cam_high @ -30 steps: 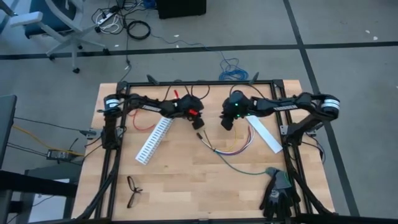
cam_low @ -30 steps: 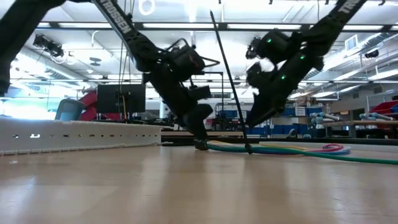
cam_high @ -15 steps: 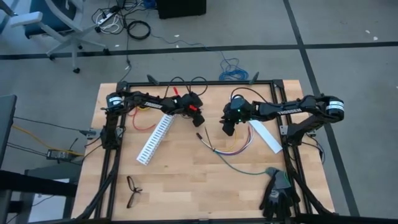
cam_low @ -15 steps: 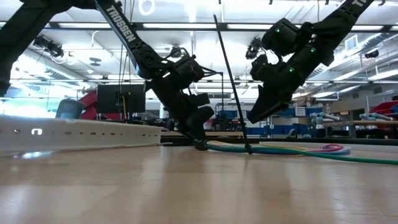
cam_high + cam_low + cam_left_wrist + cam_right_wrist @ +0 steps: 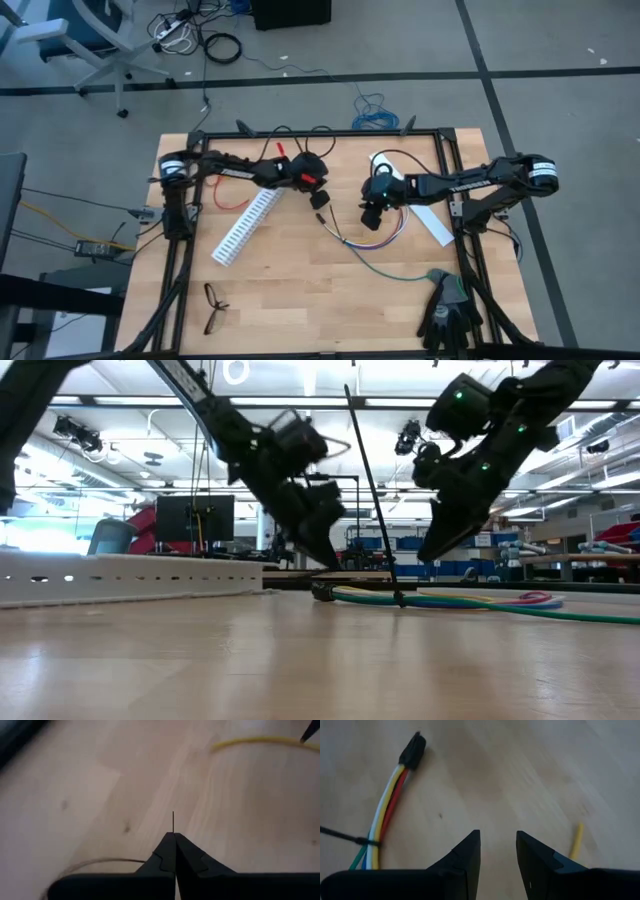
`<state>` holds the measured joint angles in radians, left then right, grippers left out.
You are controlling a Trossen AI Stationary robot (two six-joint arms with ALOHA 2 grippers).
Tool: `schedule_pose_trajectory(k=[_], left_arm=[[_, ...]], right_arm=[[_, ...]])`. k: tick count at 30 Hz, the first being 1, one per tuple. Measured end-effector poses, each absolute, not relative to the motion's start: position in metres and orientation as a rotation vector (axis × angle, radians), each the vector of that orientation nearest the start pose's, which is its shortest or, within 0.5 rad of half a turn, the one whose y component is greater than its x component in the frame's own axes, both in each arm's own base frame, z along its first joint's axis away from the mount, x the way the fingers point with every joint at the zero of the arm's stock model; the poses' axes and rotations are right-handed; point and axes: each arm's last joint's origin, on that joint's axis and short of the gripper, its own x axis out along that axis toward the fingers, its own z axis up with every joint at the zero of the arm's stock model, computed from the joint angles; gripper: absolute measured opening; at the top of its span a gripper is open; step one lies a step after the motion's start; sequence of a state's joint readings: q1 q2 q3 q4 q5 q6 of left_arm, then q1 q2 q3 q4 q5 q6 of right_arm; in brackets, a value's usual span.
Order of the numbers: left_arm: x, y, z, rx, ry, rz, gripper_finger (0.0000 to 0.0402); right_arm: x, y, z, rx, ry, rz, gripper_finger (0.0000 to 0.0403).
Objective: Ziptie cables
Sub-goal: Wrap the cable wires with the black zip tie
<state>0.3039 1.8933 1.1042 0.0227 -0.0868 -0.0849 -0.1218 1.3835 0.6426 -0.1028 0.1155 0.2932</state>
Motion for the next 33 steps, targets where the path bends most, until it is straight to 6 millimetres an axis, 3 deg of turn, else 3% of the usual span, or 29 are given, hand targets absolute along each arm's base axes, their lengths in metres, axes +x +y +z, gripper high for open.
schedule_pose_trajectory(k=[7,11,14,18,23,29,33], left_arm=[[0.36,0.093,0.198,-0.106,0.582,0.402,0.0001],[0.341,0.078,0.205,-0.114,0.478,0.391,0.0001],[0.321,0.064,0.205,-0.158,0.346,0.356,0.0001],[0.295,0.043,0.188,-0.222,0.228,0.303,0.0001],[0.279,0.012,0.184,-0.233,0.086,0.179,0.0],[0.276,-0.008,0.183,-0.182,0.071,0.156,0.0],[0.276,-0.009,0.18,-0.175,0.082,0.168,0.0]], right_arm=[[0.244,-0.012,0.178,0.253,0.828,-0.374,0.0113],[0.242,0.003,0.178,0.256,0.83,-0.347,0.0113],[0.236,0.016,0.168,0.259,0.816,-0.356,0.0113],[0.221,0.032,0.153,0.307,0.805,-0.343,0.0113],[0.211,0.052,0.148,0.325,0.822,-0.258,0.0113],[0.224,0.065,0.15,0.284,0.758,-0.098,0.0113],[0.239,0.063,0.147,0.256,0.764,-0.11,0.0113]])
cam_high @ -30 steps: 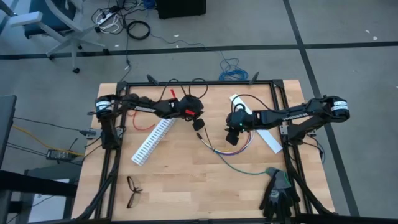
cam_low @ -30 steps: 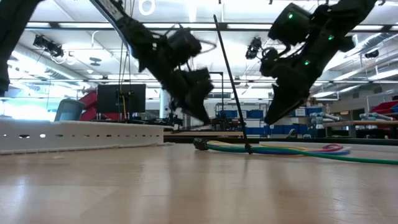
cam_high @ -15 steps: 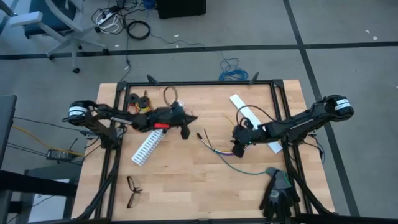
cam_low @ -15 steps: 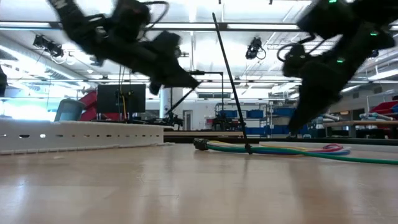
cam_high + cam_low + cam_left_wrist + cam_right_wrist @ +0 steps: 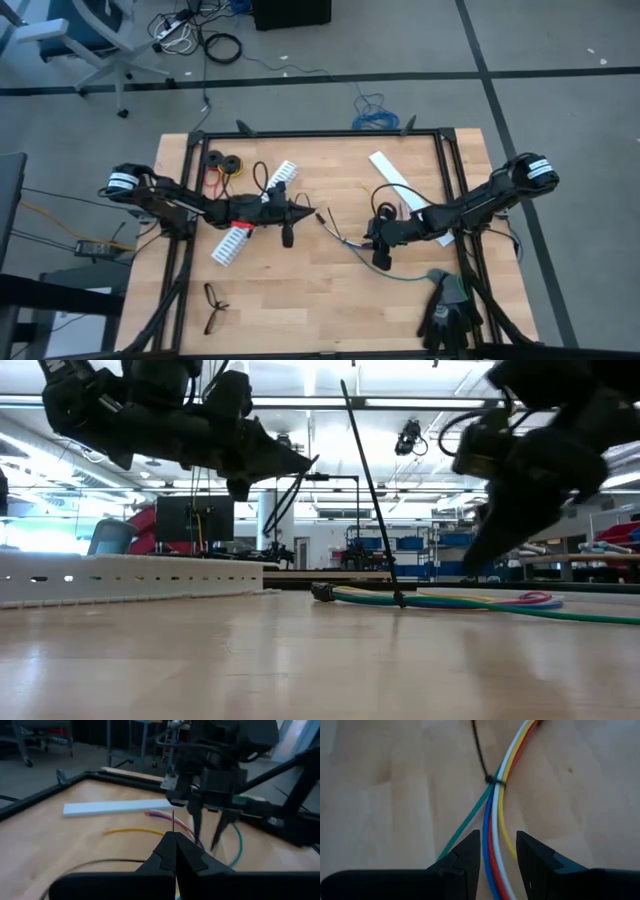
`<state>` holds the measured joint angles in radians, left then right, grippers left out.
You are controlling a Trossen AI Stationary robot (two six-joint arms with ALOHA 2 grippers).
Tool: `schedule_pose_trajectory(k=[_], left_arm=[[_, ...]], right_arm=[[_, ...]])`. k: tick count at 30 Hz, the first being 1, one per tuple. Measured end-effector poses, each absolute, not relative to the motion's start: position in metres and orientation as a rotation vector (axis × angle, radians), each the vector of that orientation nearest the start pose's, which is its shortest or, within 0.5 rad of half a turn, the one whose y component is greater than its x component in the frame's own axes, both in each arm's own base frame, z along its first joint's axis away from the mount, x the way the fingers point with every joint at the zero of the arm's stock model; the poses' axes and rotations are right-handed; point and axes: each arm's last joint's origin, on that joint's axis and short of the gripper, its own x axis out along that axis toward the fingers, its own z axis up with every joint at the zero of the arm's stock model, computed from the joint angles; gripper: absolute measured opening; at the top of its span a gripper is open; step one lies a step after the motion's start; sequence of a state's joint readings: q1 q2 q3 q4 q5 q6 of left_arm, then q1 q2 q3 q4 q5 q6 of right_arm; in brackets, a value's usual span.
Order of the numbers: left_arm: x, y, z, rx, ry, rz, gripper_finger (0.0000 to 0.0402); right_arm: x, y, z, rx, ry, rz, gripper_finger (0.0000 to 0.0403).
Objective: Ziptie cables
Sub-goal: Wrap the cable wires with the black zip tie
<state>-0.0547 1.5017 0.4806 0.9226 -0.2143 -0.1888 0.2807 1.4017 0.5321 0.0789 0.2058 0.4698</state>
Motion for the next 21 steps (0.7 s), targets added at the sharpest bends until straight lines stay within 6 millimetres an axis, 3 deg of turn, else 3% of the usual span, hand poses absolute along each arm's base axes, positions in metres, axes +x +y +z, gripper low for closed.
schedule_pose_trajectory(k=[12,21], left_arm=[[0.276,-0.01,0.179,-0.184,0.091,0.17,0.0],[0.276,-0.011,0.177,-0.177,0.106,0.169,0.0]], right_arm=[[0.287,0.065,0.13,0.213,0.847,-0.124,0.0114],[0.307,0.061,0.129,0.22,0.951,-0.145,0.0114]])
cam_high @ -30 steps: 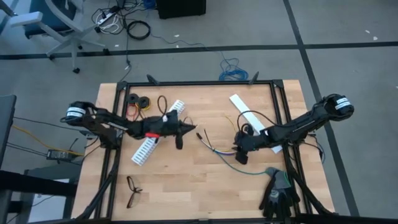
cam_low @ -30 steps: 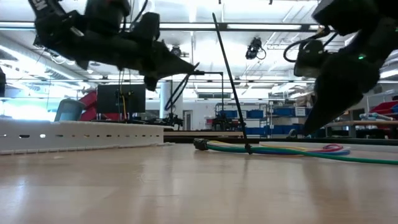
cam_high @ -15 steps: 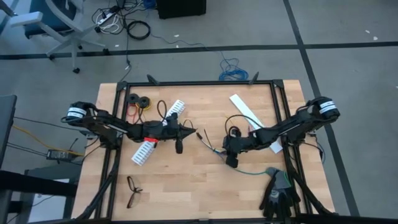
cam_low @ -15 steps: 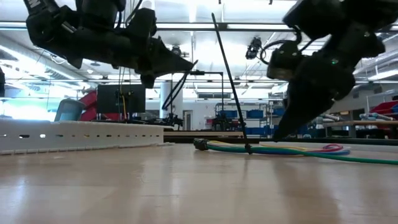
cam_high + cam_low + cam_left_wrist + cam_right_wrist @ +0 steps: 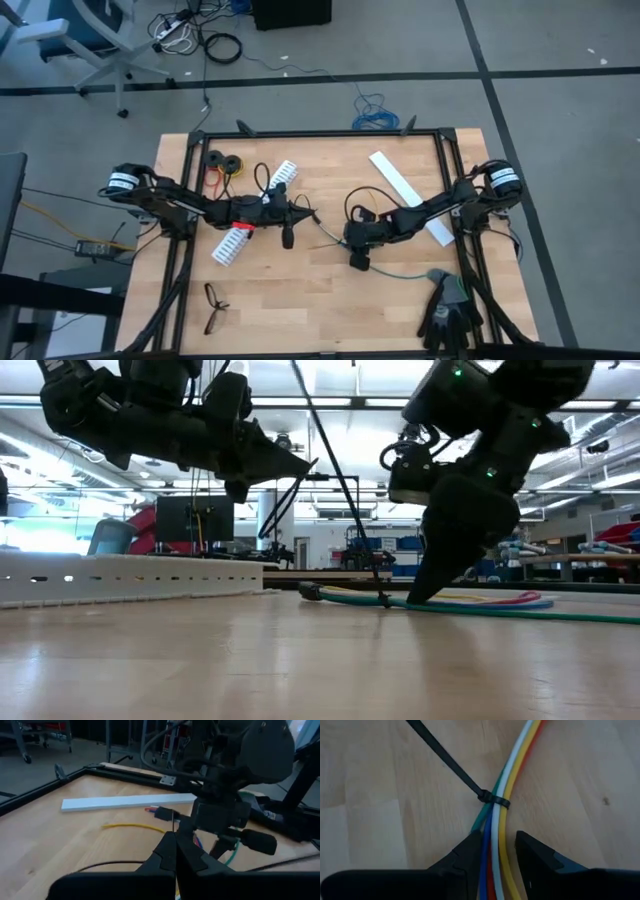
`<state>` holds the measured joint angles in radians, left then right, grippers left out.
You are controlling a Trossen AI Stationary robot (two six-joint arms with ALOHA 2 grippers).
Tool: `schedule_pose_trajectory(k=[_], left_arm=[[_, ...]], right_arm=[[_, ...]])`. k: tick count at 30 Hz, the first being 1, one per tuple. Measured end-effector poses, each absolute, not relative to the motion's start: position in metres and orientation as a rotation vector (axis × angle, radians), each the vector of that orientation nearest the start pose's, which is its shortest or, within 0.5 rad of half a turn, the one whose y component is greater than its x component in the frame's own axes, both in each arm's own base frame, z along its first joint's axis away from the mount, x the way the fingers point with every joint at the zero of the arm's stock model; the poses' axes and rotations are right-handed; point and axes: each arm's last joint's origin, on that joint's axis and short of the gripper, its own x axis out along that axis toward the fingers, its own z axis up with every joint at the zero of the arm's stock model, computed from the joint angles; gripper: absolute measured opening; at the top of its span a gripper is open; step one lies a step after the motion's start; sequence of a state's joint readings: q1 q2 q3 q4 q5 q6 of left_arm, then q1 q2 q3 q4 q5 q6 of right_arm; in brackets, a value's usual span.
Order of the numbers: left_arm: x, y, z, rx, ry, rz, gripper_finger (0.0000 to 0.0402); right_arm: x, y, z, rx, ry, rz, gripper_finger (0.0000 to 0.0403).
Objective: Ziptie cables
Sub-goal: Wrap the cable wires with the black zip tie
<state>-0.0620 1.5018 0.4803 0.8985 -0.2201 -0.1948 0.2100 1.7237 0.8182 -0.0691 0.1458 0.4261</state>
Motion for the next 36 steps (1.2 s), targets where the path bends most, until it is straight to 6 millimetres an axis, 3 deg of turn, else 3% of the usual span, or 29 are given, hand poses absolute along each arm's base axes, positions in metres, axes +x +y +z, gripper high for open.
schedule_pose_trajectory(k=[6,11,25,32,36], left_arm=[[0.276,-0.011,0.176,-0.175,0.118,0.171,0.0],[0.276,-0.011,0.176,-0.175,0.121,0.171,0.0],[0.276,-0.011,0.175,-0.185,0.132,0.173,0.0],[0.275,-0.011,0.174,-0.189,0.144,0.175,0.0],[0.276,-0.011,0.174,-0.19,0.141,0.175,0.0]], right_arm=[[0.309,0.058,0.158,0.218,0.843,-0.153,0.0113],[0.308,0.055,0.159,0.222,0.838,-0.164,0.0113],[0.318,0.059,0.124,0.285,0.909,-0.177,0.0113],[0.318,0.059,0.121,0.299,0.924,-0.183,0.0111],[0.318,0.058,0.121,0.273,0.927,-0.162,0.0073]])
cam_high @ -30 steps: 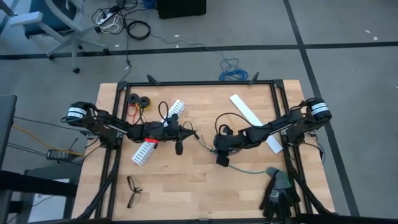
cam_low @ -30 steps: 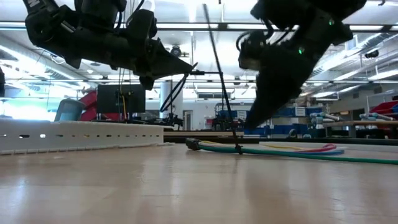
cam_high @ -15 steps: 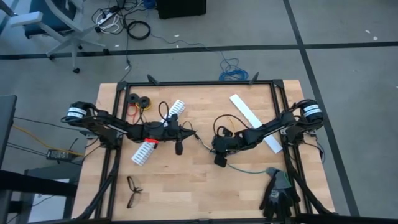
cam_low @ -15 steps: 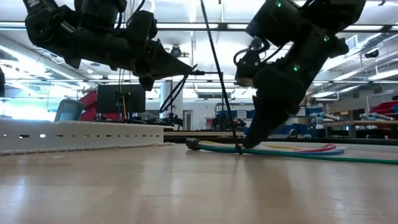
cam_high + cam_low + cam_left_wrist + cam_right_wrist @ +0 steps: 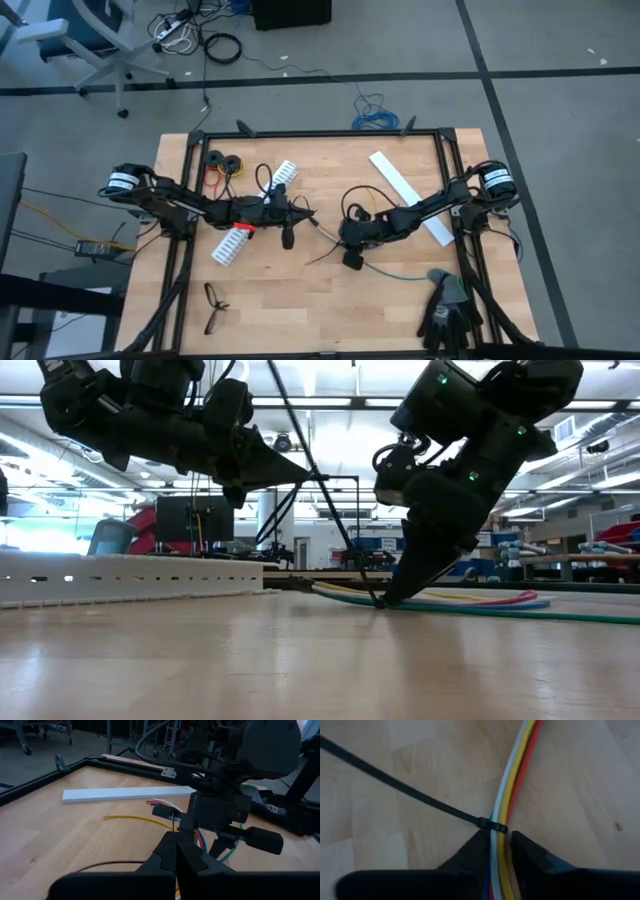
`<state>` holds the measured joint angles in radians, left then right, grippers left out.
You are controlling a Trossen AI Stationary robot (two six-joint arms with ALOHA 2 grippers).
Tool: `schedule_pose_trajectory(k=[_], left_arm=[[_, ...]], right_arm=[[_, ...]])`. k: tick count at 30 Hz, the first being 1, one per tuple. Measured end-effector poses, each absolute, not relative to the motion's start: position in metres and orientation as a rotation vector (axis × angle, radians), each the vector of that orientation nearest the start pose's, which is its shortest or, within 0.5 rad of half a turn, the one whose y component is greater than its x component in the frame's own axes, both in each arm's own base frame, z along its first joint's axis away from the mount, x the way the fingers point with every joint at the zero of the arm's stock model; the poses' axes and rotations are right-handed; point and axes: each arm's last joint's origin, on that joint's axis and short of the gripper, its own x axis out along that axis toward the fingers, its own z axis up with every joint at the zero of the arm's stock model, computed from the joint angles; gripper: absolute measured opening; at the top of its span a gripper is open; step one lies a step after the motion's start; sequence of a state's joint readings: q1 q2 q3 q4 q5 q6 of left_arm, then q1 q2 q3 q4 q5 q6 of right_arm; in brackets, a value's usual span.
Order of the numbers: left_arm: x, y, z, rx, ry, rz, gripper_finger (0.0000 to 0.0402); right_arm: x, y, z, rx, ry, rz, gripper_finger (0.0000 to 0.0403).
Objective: Ziptie cables
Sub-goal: Wrap the cable wires with the black zip tie
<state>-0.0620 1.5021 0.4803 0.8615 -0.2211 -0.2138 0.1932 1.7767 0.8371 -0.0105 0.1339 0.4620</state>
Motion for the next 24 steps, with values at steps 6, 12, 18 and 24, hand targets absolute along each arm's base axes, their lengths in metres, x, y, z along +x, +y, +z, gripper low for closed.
schedule_pose_trajectory(k=[6,12,18,24], left_arm=[[0.275,-0.011,0.174,-0.19,0.141,0.176,0.0],[0.267,-0.007,0.171,-0.21,0.078,0.151,0.0],[0.252,-0.004,0.164,-0.301,0.011,0.125,0.0],[0.258,-0.006,0.159,-0.375,0.037,0.06,0.0]], right_arm=[[0.319,0.058,0.121,0.227,0.92,-0.136,0.0013],[0.313,0.061,0.136,0.195,0.888,-0.153,0.0001],[0.312,0.065,0.146,0.149,0.85,-0.112,0.0001],[0.315,0.062,0.148,0.123,0.815,-0.115,0.0001]])
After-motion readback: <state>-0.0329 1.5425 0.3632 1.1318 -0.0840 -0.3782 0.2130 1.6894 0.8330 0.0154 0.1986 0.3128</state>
